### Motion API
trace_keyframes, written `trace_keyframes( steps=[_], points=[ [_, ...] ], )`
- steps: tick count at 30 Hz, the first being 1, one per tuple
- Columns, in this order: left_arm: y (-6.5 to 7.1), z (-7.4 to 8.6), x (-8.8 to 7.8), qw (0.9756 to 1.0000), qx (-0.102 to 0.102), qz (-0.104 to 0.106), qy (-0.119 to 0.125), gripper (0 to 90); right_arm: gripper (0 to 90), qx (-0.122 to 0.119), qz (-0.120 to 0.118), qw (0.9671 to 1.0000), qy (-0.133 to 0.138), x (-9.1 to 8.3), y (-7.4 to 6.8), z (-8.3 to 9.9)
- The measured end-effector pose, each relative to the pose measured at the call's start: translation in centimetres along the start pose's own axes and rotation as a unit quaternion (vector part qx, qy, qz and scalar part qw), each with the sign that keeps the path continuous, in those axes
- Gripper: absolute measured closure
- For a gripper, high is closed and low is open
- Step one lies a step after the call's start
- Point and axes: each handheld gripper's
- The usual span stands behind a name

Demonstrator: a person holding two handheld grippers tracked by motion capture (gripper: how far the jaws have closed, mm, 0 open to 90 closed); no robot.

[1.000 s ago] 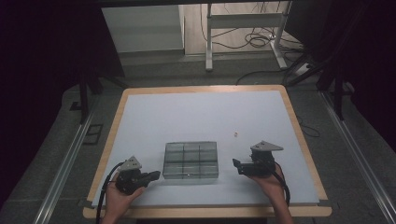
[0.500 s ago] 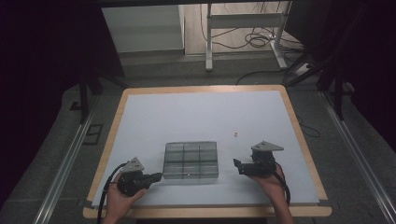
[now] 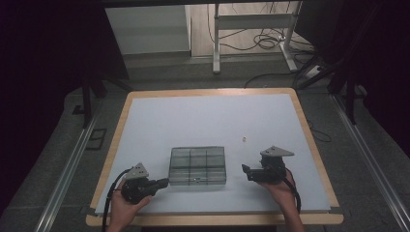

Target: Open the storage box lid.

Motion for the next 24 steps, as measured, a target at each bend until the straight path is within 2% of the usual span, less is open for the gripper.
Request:
trace_keyframes(
  steps=[5, 8, 24],
  points=[
    [-0.06, -0.1, 0.05, 1.0, 0.0, 0.001, 0.005, 90.0, 10.5, 0.001, 0.0, 1.0, -0.001, 0.09, 0.01, 0.05],
    [-0.08, -0.23, -0.03, 0.9998, -0.008, 0.011, 0.013, 90.0, 10.5, -0.001, -0.001, 1.0, -0.002, 0.17, -0.08, 0.05],
    [-0.22, -0.63, -0.06, 0.9996, -0.009, 0.012, 0.024, 90.0, 10.5, -0.004, -0.003, 1.0, -0.007, 0.5, -0.28, 0.11]
  ],
)
Point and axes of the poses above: each handheld gripper's, and its own axes: x roughly forward along the jaws, z roughly out of its underside, y roughly to its right, and after that the axes turned 4 degrees about -z, right-handed
